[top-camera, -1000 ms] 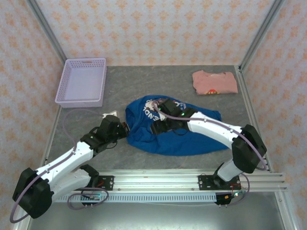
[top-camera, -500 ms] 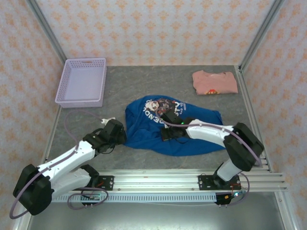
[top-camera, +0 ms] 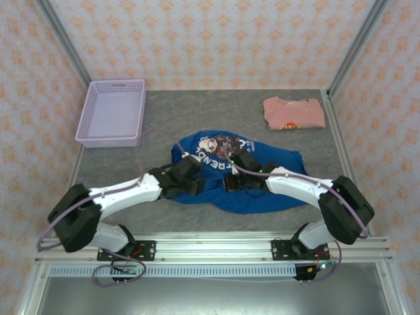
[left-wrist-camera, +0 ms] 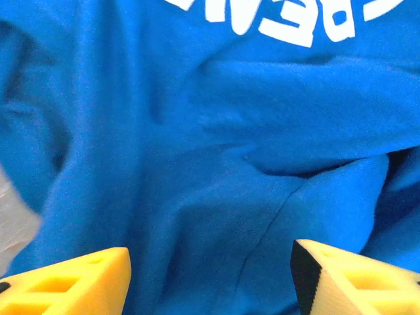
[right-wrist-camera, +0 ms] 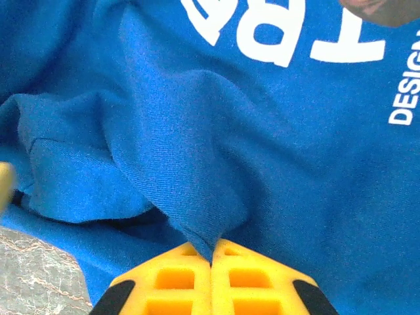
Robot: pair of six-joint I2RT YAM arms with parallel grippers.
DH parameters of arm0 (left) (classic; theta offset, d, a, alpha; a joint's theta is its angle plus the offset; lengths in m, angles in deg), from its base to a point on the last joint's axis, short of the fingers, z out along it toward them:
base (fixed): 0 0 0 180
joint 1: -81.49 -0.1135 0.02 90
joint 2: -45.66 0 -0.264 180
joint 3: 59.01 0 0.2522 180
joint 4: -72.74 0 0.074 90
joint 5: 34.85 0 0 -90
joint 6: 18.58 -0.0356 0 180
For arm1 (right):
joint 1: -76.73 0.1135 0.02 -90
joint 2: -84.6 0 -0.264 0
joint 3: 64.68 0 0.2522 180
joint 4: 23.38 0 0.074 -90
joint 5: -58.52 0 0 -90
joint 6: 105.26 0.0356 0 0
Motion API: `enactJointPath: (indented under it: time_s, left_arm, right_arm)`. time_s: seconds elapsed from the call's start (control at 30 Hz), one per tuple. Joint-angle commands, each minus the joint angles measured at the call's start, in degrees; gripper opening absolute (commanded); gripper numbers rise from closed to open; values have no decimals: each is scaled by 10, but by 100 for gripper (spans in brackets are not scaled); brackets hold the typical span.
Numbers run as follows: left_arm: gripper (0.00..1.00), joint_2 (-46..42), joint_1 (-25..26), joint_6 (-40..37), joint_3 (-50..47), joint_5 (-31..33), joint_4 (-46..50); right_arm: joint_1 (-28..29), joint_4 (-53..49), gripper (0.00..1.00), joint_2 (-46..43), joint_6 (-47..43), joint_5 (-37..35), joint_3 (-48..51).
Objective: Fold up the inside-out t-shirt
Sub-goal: Adjust the T-shirt at the center of the table.
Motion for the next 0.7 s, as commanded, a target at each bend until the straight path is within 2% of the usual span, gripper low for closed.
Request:
enactJointPath:
  time_s: [0.0,0.1,0.23,0.33,0.47,0.57,0.67]
  left_arm:
    - [61,47,-2,-47,27,-30,-28]
    - [40,81,-9,-45,48,-41,-47]
    - [3,94,-20,-34,65,-73,-81]
    - [0,49,-35,-11,48,-108,-93]
    - [0,-91,-67,71,-30,-193,-152]
    - [0,-167,-84,121,-69,-237,-174]
    - [0,-195,-89,128,-79,-256,-153]
  right_arm:
    - [-4,1,0,-25,5,-15,6]
    - [-4,-13,0,-40,-1,-30,6]
    - [-4,-41,0,-75,-23,-56,12]
    - [-4,-87,0,-115,-49,-85,15]
    - [-4,-134,0,-189,-75,-141,34]
    - [-4,-115,0,-231,-83,-165,62]
    - [-4,-96,0,-237,-75,-170,73]
